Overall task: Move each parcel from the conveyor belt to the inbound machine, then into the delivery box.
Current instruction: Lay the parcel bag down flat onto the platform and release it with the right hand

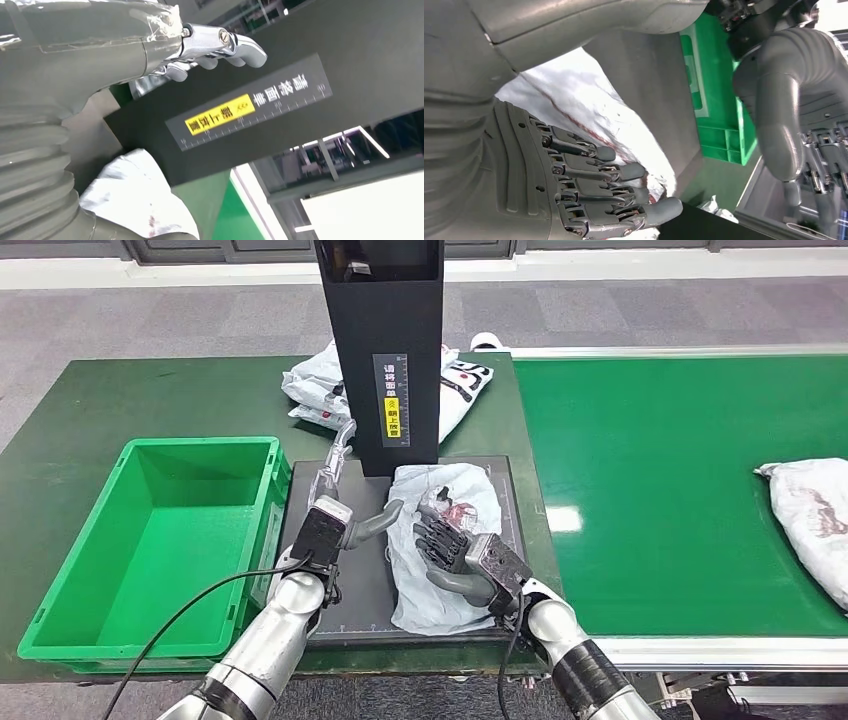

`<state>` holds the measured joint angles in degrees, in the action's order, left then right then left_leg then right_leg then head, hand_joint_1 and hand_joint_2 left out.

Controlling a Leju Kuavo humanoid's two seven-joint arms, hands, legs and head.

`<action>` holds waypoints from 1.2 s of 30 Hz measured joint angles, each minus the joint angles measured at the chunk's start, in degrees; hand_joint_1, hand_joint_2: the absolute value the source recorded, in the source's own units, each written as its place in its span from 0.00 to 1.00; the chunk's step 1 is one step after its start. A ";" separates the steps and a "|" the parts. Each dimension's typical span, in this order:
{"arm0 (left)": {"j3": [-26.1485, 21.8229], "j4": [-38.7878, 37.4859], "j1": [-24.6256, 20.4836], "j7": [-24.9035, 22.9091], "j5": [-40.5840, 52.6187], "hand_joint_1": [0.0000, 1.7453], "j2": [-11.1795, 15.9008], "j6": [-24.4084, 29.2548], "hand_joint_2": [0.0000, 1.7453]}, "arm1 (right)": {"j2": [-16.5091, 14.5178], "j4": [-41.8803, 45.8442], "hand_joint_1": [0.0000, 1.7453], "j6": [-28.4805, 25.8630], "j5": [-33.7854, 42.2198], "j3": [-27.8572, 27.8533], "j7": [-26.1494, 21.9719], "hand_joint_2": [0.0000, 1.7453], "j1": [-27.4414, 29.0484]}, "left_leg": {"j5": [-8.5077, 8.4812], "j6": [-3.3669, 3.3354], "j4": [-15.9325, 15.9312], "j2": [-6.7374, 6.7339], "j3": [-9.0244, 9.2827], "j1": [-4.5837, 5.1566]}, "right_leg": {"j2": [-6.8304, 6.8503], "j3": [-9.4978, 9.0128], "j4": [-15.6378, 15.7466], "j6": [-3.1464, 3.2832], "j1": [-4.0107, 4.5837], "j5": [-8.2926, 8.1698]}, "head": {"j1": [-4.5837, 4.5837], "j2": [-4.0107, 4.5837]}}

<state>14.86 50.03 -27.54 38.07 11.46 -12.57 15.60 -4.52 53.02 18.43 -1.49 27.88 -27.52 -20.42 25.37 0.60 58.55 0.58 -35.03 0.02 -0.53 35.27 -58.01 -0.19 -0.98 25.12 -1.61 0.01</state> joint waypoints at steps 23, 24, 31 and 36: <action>8.98 -6.90 -0.97 -6.70 16.79 0.00 -0.84 -4.04 1.00 | -0.07 13.33 0.00 -35.54 -4.81 -6.31 -1.67 1.00 3.06 | 0.02 -0.01 0.00 -0.02 0.00 0.05 | -0.02 0.03 0.00 -0.01 -0.04 0.00 | 0.00 0.01; 9.38 -7.57 -1.08 -6.71 17.59 0.00 -0.95 -4.04 1.00 | -0.07 13.22 0.00 -33.55 -3.77 -7.16 -1.29 1.00 3.04 | 0.01 -0.01 0.00 -0.02 0.00 0.05 | -0.02 0.03 0.00 -0.01 -0.04 0.00 | 0.00 0.00; 11.02 -10.28 -1.67 -7.03 19.48 0.00 -1.20 -3.93 1.00 | -0.07 11.89 0.00 -28.30 -2.64 -10.41 0.93 1.00 2.38 | 0.01 0.00 -0.01 -0.03 0.00 0.02 | -0.01 0.03 0.00 0.00 -0.01 0.00 | -0.01 -0.01; 11.04 -11.25 -2.21 -7.62 19.43 0.00 -1.29 -3.06 1.00 | -0.19 7.96 0.00 -24.47 -7.51 -10.68 3.78 1.00 1.08 | 0.01 0.00 -0.01 0.00 -0.01 0.01 | -0.01 0.01 0.00 0.00 -0.01 0.00 | 0.00 0.00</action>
<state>25.90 38.78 -29.76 30.46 30.90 -13.87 12.54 -4.71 60.99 -6.04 -9.01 17.21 -23.75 -19.34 25.38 0.60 58.53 0.58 -35.04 0.03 -0.54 35.28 -58.01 -0.19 -0.99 25.12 -1.61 0.01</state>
